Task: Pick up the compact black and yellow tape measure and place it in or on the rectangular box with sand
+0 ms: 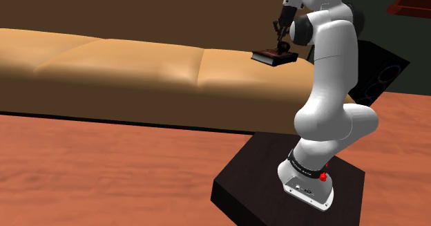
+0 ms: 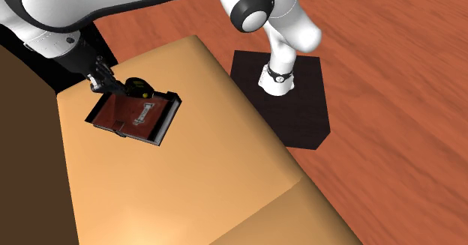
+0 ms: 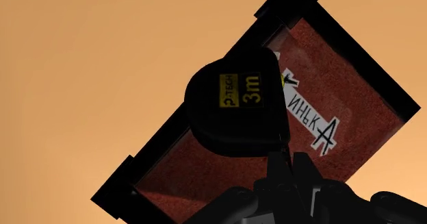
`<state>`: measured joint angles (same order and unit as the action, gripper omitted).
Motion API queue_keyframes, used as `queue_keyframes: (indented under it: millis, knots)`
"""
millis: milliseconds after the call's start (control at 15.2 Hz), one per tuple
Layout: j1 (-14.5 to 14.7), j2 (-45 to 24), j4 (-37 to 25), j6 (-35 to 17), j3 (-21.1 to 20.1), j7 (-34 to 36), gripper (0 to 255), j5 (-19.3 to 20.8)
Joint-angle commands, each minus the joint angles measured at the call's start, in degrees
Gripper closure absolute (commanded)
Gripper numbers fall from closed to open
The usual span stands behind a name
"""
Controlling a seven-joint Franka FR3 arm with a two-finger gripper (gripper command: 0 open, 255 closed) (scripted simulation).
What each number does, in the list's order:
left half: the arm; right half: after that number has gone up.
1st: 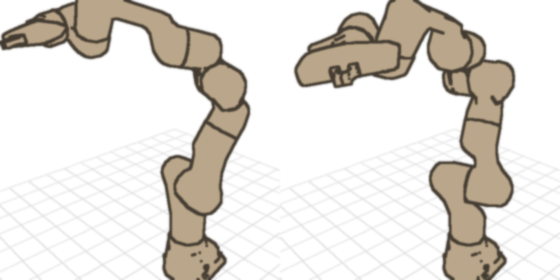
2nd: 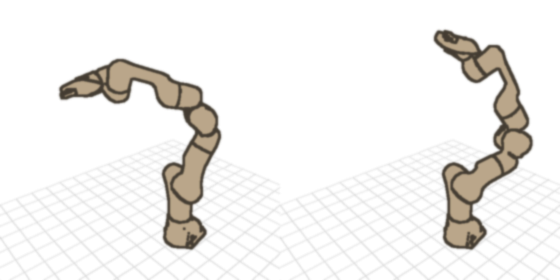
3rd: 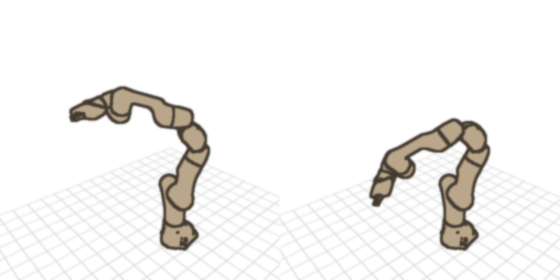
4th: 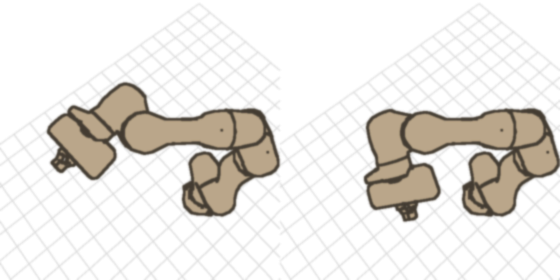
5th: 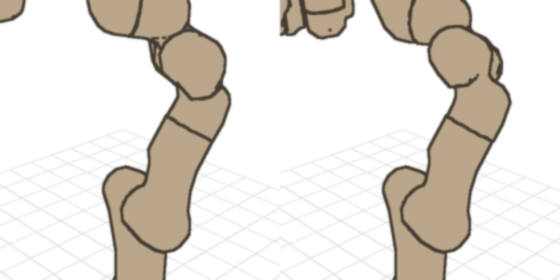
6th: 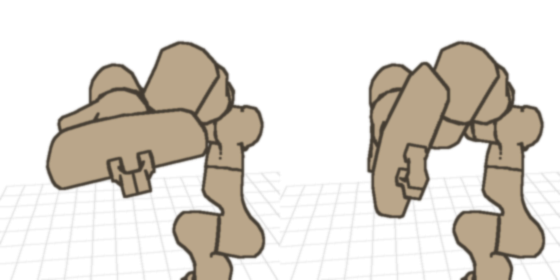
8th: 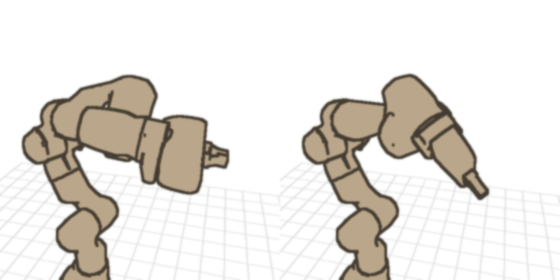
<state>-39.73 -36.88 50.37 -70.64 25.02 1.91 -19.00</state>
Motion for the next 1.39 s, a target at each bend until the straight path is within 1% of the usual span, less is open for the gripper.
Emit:
queue_keyframes:
  millis: [0,396,858,924,1254,1320]
  knots:
    - [0.9,1.0,3.5,-2.4,0.2,-0.3,255,0.4]
    - [2.7,2.8,11.1,-8.0,0.5,-1.1,255,1.1]
    - [2.7,2.8,11.1,-8.0,0.5,-1.1,255,1.1]
    - [2.7,2.8,11.2,-8.0,0.5,-1.1,0,1.1]
    - [2.7,2.8,11.2,-8.0,0.5,-1.1,0,1.1]
    - [1.5,1.2,6.5,-5.1,0.3,-0.9,0,0.5]
